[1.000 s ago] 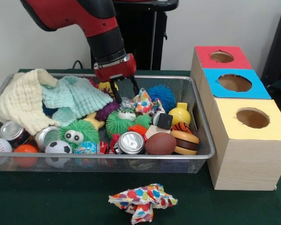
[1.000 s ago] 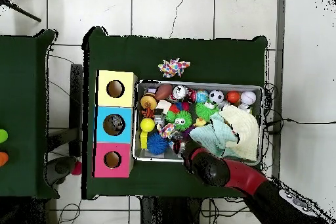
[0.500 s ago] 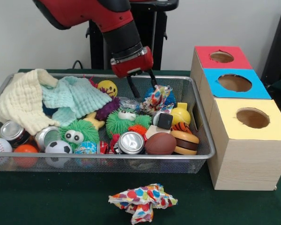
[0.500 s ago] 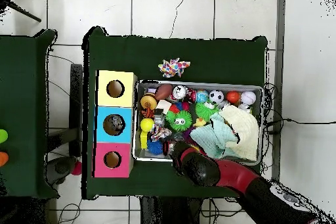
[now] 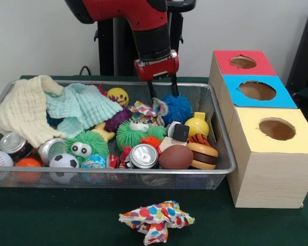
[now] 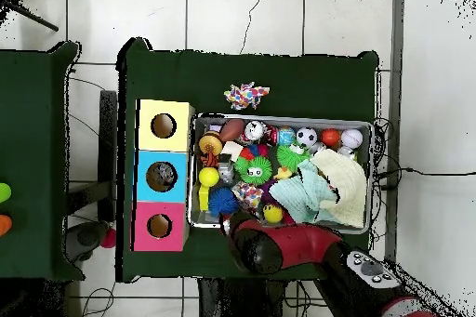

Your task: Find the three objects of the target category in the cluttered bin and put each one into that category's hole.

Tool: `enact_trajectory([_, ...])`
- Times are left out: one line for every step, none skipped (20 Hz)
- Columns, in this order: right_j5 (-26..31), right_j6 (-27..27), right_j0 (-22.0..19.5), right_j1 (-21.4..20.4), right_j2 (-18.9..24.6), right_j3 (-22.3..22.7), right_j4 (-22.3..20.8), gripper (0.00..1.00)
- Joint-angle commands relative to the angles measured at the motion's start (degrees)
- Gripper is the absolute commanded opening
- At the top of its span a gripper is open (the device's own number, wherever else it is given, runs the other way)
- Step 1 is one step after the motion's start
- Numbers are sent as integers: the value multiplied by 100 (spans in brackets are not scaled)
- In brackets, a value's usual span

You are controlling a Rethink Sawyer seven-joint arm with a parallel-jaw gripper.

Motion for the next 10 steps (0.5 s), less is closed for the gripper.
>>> enact_trajectory([166,58,338,-60,-906,-1216,-729,100])
enact_trajectory([166,78,413,-44,-976,-1262,-817,100])
enact_trajectory([200,70,451,-32,-1009,-1315,-880,100])
enact_trajectory([219,67,581,-23,-1130,-1387,-976,100])
enact_trajectory([259,52,598,-29,-1134,-1424,-1014,100])
enact_trajectory([283,26,655,-31,-1170,-1458,-1087,100])
enact_trajectory([317,7,659,-36,-1173,-1489,-1127,100])
enact_trajectory([375,-8,722,-62,-1222,-1522,-1181,100])
enact_trajectory([384,-1,750,-68,-1249,-1545,-1218,100])
enact_trajectory([412,-26,795,-81,-1276,-1578,-1275,100])
